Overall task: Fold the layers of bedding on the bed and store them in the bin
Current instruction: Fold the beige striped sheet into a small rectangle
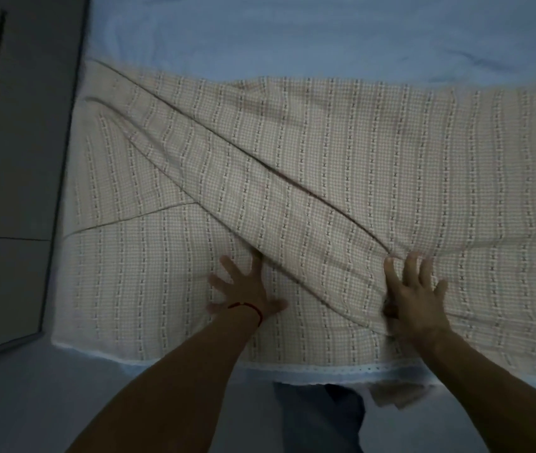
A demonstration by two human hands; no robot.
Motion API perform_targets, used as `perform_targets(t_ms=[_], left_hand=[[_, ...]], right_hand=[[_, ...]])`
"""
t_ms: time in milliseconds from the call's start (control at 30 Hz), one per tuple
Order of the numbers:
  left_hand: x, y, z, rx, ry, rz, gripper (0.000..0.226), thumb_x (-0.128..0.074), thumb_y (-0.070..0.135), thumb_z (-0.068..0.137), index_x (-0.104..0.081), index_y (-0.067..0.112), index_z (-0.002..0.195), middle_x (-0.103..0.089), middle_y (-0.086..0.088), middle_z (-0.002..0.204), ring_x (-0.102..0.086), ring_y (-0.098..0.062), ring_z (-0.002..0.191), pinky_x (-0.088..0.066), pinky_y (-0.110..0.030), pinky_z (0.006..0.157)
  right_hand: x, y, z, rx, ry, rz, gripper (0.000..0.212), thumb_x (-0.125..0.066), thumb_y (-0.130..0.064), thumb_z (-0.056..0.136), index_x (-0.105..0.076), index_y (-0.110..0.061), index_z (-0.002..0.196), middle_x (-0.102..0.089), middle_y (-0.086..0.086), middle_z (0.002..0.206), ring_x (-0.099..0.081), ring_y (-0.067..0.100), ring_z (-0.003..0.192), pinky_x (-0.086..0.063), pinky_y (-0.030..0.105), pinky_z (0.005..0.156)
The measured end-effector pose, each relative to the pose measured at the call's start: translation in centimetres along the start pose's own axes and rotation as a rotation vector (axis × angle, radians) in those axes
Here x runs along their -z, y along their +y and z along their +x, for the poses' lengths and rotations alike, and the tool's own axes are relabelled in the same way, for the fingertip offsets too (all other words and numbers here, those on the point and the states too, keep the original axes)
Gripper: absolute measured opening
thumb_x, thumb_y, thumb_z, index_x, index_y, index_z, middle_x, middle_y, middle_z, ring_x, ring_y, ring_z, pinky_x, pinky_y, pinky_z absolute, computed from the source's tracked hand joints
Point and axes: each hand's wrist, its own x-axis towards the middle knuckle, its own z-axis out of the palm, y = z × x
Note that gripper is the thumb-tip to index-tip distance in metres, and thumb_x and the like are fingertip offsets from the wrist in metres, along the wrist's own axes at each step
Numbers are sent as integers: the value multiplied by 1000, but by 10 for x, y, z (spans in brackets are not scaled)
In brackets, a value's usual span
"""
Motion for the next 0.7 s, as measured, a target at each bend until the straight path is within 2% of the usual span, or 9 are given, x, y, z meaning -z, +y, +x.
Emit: perform_targets(t_ms=[100, 233, 300, 367, 433, 467, 533, 600, 700], left_hand=[[6, -5, 5, -53, -57, 14, 129, -77, 64, 74, 27, 49, 150, 45, -13, 154, 29, -54, 142, -9, -79, 110], [18, -18, 11, -154, -77, 146, 131, -79, 57, 77, 27, 41, 152, 33, -28, 157, 23, -51, 146, -1, -71, 117], [30, -36, 14, -267, -87, 147, 126, -79, 52, 79, 22, 40, 155, 18, -31, 161, 7, -46, 152, -7, -61, 122], [53, -56, 20, -343, -99, 21, 116, -78, 51, 80, 6, 38, 159, -8, -22, 166, -22, -39, 151, -26, -49, 121], [77, -77, 20, -280, -127, -321, 96, -82, 53, 75, -38, 20, 153, -53, -12, 142, -59, -31, 121, -52, -44, 99], [89, -87, 22, -233, -77, -583, 75, -86, 50, 70, -61, 9, 129, -65, -10, 112, -67, -27, 92, -58, -37, 78], [122, -103, 31, -111, 31, -1057, 33, -84, 36, 78, -63, 10, 77, -57, -6, 67, -52, -20, 56, -50, -25, 52], [159, -116, 51, -26, 33, -1426, 27, -65, 29, 96, -57, 14, 75, -55, -2, 58, -52, -16, 56, -56, -29, 65], [205, -133, 91, 25, -21, -1775, 22, -51, 38, 104, -62, 18, 101, -69, -3, 111, -64, -19, 112, -47, -40, 107]], right_hand=[[-2, -6, -3, -73, 13, -22, 103, -77, -21, 85, -8, -21, 162, 0, 24, 165, 6, 52, 150, -21, 77, 110], [8, -21, -11, -154, -4, 125, 95, -66, -15, 91, -2, -29, 159, 9, 18, 167, 9, 48, 152, -18, 76, 112], [22, -46, -23, -253, 72, 287, 84, -65, -12, 88, -18, -23, 156, -8, 24, 165, -15, 51, 147, -25, 73, 111], [37, -94, -38, -182, 360, 499, 66, -67, -7, 84, -46, -6, 147, -45, 30, 146, -49, 48, 124, -36, 63, 109], [53, -156, -55, -30, 581, 752, 41, -61, -4, 84, -66, -1, 124, -68, 20, 117, -60, 35, 105, -43, 41, 102], [62, -187, -64, -6, 616, 852, 31, -60, -4, 84, -71, -4, 113, -71, 13, 104, -60, 27, 96, -43, 33, 94], [73, -239, -72, -99, 572, 1027, 13, -61, -10, 87, -73, -12, 91, -70, 3, 82, -59, 18, 77, -45, 30, 77], [72, -268, -60, -301, 290, 1394, 18, -61, -19, 92, -69, -10, 79, -67, 5, 70, -59, 17, 65, -47, 29, 65], [79, -280, -26, -492, 14, 2240, 10, -63, -15, 93, -64, -8, 87, -64, 11, 80, -62, 19, 66, -48, 32, 59]])
